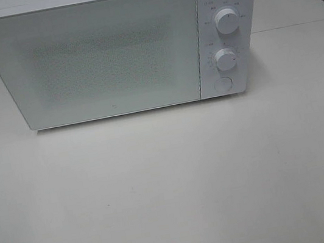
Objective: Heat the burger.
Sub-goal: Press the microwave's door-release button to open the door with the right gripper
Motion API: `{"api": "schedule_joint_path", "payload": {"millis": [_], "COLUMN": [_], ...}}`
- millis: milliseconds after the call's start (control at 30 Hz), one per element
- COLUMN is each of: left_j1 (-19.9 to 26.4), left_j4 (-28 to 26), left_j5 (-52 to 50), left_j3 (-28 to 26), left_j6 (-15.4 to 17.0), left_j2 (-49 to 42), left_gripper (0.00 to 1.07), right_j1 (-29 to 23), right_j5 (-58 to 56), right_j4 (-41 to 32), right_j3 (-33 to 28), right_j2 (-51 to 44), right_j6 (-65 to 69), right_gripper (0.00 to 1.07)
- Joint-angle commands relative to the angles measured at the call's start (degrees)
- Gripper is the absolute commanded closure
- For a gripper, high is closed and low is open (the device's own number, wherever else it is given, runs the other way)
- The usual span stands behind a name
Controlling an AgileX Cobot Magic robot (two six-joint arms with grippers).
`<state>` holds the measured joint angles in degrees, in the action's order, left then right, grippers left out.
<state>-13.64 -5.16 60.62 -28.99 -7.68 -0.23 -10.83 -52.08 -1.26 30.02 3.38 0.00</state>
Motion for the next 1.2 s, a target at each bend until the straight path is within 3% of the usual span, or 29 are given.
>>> {"api": "schedule_joint_path", "payload": {"millis": [33, 633, 1200], "left_j1": [0.17, 0.17, 0.17], "left_j4": [-0.46, -0.46, -0.46], "left_j5": [-0.92, -0.92, -0.92], "left_j3": [0.23, 0.23, 0.23], "left_j6": [0.29, 0.29, 0.29], "left_j2": [-1.20, -1.20, -1.20], "left_gripper": [1.06, 1.06, 1.06], "right_j1": [0.17, 0.17, 0.17], "right_j5": [5.96, 26.36, 46.98], "right_j4": [0.06, 0.23, 0.23], "right_j3": [0.34, 0.23, 0.23], "right_j2": [3.21, 22.00, 40.91], "right_j6": [-0.34, -0.57, -0.57], "right_gripper": [0.52, 0.63, 0.96]}}
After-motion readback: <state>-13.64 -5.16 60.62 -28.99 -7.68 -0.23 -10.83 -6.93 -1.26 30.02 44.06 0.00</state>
